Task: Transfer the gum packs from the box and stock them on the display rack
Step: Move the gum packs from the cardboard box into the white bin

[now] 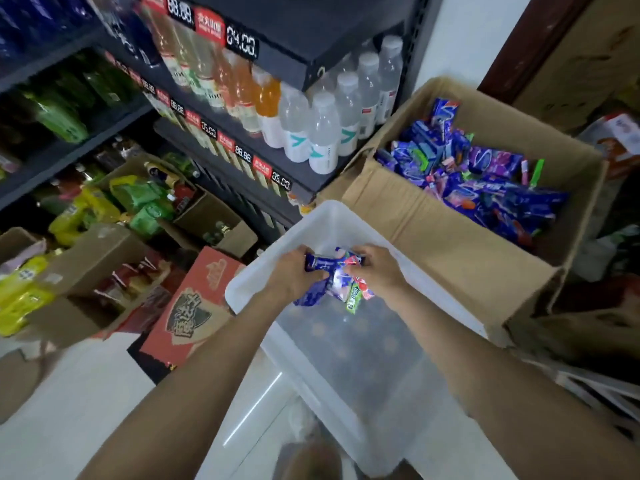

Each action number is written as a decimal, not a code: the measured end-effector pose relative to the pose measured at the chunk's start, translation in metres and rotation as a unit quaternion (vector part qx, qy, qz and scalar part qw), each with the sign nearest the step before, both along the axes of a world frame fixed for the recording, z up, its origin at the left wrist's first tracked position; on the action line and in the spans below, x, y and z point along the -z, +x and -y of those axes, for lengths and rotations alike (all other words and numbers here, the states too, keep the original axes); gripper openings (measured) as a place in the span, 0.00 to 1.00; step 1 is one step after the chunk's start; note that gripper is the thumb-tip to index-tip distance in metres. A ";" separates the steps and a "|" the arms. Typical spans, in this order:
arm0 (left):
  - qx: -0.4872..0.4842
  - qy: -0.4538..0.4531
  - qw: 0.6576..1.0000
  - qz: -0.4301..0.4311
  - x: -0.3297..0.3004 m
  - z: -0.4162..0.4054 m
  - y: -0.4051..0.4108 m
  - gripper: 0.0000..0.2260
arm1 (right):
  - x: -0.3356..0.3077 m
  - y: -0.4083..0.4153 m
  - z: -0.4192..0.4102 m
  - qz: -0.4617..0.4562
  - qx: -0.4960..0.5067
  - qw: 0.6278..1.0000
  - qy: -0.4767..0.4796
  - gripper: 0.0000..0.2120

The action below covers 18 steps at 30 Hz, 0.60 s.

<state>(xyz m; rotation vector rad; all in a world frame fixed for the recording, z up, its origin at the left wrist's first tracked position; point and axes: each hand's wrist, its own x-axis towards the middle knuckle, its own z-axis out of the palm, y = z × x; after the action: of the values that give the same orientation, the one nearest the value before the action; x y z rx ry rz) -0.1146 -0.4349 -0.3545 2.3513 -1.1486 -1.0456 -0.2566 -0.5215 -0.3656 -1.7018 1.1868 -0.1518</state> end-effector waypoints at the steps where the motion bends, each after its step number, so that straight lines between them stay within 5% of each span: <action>1: 0.030 0.009 1.000 0.002 0.007 0.003 0.001 0.17 | 0.009 0.001 -0.002 -0.019 -0.010 1.000 -0.003 0.10; 10: 0.180 -0.020 0.981 0.072 0.037 0.020 0.007 0.26 | 0.045 0.012 0.001 -0.086 -0.031 0.989 -0.119 0.09; 15: 0.260 -0.045 0.943 0.202 0.048 0.010 0.005 0.25 | 0.062 0.006 -0.014 -0.064 -0.025 0.987 -0.142 0.24; 18: 0.270 -0.028 0.936 0.226 0.051 0.006 0.005 0.25 | 0.068 -0.001 -0.021 -0.074 0.002 0.989 -0.126 0.21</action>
<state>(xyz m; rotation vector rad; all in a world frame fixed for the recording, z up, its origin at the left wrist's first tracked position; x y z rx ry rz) -0.1098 -0.4405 -0.4059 2.3478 -2.0488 -0.5992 -0.2573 -0.5003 -0.4340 -1.9587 1.3245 -0.1859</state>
